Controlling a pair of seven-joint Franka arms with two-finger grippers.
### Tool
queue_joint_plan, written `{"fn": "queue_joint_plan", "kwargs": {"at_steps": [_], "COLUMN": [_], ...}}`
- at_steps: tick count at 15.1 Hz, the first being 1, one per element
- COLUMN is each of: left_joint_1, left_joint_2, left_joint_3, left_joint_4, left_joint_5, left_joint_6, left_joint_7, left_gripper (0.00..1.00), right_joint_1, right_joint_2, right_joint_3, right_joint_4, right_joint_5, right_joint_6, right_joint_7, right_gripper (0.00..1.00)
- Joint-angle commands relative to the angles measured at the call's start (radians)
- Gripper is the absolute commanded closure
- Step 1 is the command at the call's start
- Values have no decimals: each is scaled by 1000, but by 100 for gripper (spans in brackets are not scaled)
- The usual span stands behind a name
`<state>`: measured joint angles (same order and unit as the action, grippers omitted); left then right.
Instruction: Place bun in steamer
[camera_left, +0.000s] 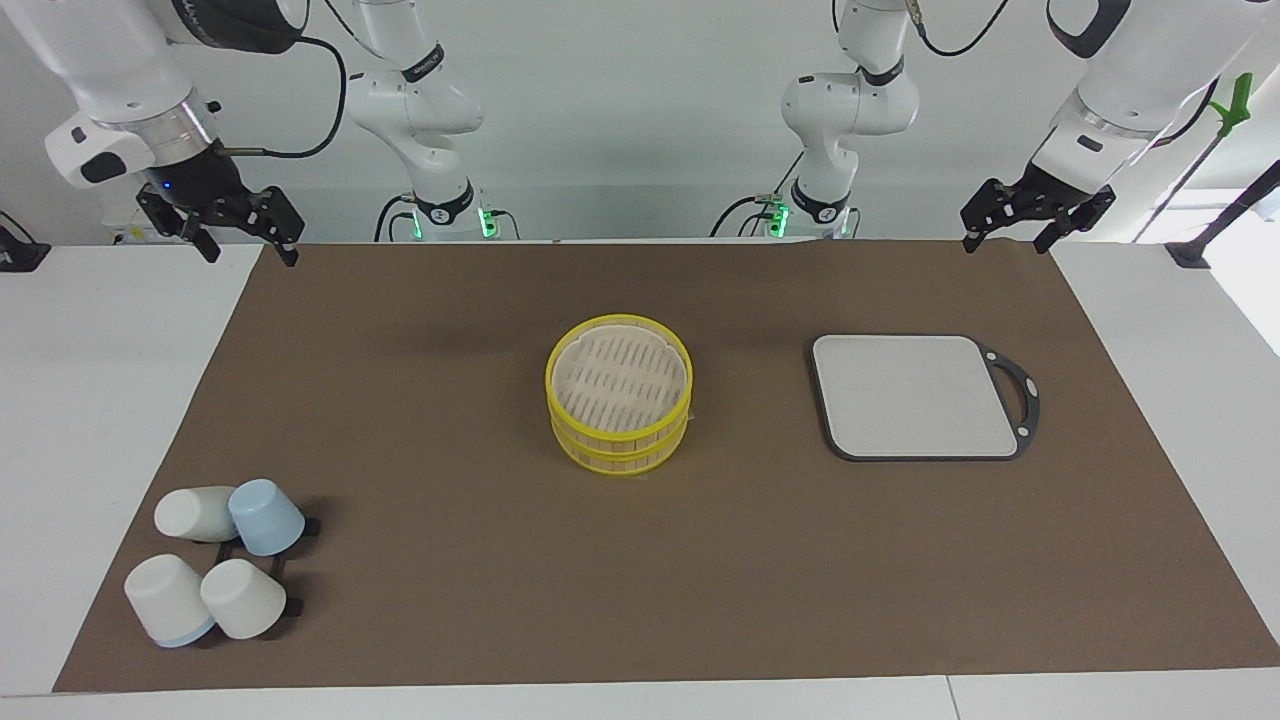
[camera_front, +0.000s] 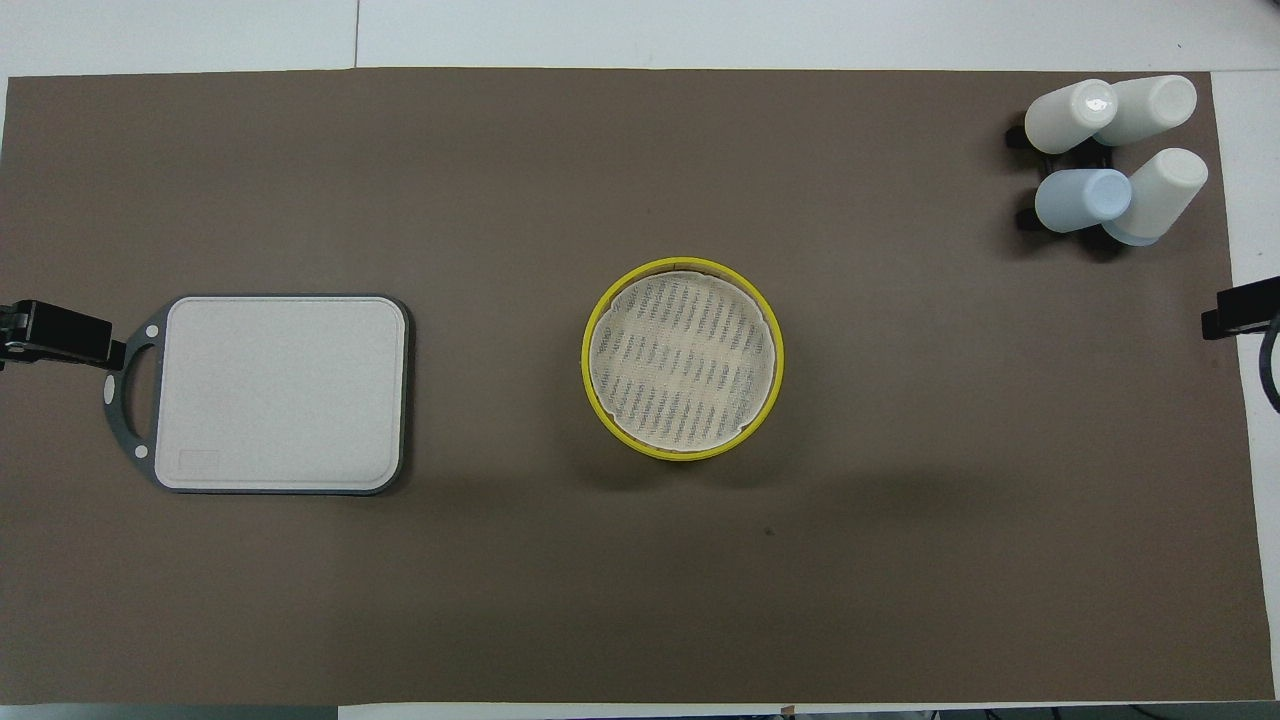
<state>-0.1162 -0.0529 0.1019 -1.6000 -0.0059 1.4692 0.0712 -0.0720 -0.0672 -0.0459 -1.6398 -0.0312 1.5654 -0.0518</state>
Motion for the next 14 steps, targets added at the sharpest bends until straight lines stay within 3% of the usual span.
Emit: {"fn": "queue_joint_plan", "kwargs": {"at_steps": [1, 9, 14], "left_joint_1": [-8, -8, -8], "left_joint_2": [15, 15, 15], "left_joint_3": [2, 2, 2], "left_joint_4": [28, 28, 26], "left_joint_5": [21, 23, 21], "left_joint_6": [-1, 0, 13], "left_joint_7": [12, 12, 12], "left_gripper": [0, 0, 0], "right_joint_1": [-11, 96, 98], "right_joint_2": [0, 18, 21], "right_joint_3": [15, -55, -58], "right_joint_4": [-14, 1, 1], "right_joint_5": [-21, -18, -16], "right_joint_6": [19, 10, 12], "right_joint_7": [-39, -39, -37], "right_gripper": [0, 0, 0]}}
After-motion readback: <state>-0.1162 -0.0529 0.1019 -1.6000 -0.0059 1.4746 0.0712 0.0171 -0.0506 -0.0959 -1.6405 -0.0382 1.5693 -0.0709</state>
